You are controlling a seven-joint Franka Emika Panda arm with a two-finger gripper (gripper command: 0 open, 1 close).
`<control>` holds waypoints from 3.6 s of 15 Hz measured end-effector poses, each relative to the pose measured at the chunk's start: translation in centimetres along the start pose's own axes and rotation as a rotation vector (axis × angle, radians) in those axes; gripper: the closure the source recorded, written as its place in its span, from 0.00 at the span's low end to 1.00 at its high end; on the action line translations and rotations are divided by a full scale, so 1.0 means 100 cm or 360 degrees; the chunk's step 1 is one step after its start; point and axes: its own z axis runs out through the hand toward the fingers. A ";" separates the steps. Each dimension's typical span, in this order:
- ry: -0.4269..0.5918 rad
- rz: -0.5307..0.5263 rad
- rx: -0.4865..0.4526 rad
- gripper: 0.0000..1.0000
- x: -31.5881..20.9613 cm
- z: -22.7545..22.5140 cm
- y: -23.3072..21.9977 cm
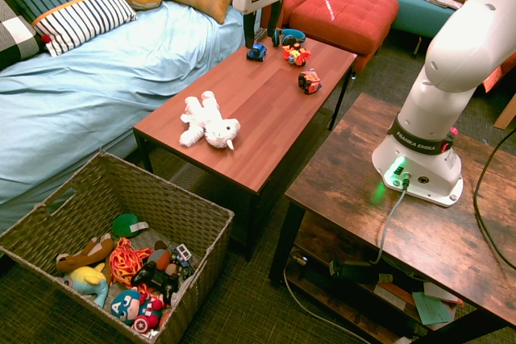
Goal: Put the stuffed toy in the basket
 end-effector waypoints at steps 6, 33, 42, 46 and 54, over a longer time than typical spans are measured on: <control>0.0018 0.0053 0.0031 0.00 -0.005 0.039 -0.038; -0.0199 0.0300 -0.0129 1.00 0.018 0.292 -0.131; -0.0286 0.0100 -0.0151 1.00 0.029 0.256 -0.152; -0.0211 -0.0100 -0.0117 1.00 0.001 0.200 -0.212; -0.0168 -0.0468 -0.0090 1.00 -0.165 0.234 -0.328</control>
